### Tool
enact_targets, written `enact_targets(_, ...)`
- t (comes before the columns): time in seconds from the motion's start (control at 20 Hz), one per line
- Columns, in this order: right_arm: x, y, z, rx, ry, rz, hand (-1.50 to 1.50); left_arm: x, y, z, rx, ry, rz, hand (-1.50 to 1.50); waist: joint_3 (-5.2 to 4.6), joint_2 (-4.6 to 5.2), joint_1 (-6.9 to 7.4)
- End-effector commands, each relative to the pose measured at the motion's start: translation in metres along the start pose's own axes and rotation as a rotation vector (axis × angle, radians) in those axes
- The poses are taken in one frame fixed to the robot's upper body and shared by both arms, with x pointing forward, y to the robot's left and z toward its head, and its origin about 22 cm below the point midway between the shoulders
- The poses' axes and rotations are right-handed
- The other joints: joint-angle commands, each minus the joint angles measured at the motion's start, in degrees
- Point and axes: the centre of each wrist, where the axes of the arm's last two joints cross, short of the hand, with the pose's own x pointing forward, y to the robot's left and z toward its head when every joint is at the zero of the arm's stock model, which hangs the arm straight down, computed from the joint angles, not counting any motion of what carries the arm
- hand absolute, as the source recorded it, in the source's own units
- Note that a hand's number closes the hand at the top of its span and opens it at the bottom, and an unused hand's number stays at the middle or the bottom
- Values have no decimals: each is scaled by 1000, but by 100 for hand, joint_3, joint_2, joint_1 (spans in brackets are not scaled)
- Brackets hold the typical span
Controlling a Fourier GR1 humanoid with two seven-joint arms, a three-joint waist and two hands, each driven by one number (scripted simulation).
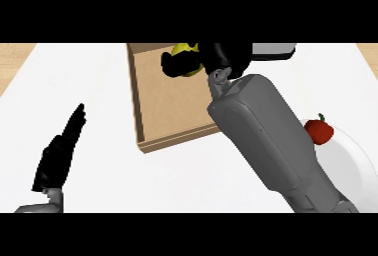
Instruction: Pick the pear from the plate and place it in the cardboard box
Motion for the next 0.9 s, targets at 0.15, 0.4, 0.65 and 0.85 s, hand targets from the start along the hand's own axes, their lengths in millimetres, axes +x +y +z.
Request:
enact_targets(0.15,2,40,-37,59,90,32,150,13,10,0,-17,-16,-13,0,-1,38,191)
enact_targets(0.4,-17,57,-58,112,145,50,150,3,-16,0,-20,-23,-9,0,-3,70,191)
enact_targets(0.65,-41,75,-63,143,261,-3,-150,8,-15,-4,-34,-38,-12,0,-3,121,335)
enact_targets(0.85,-48,79,-68,137,217,-32,-150,6,-24,-3,-37,-30,-22,0,1,111,260)
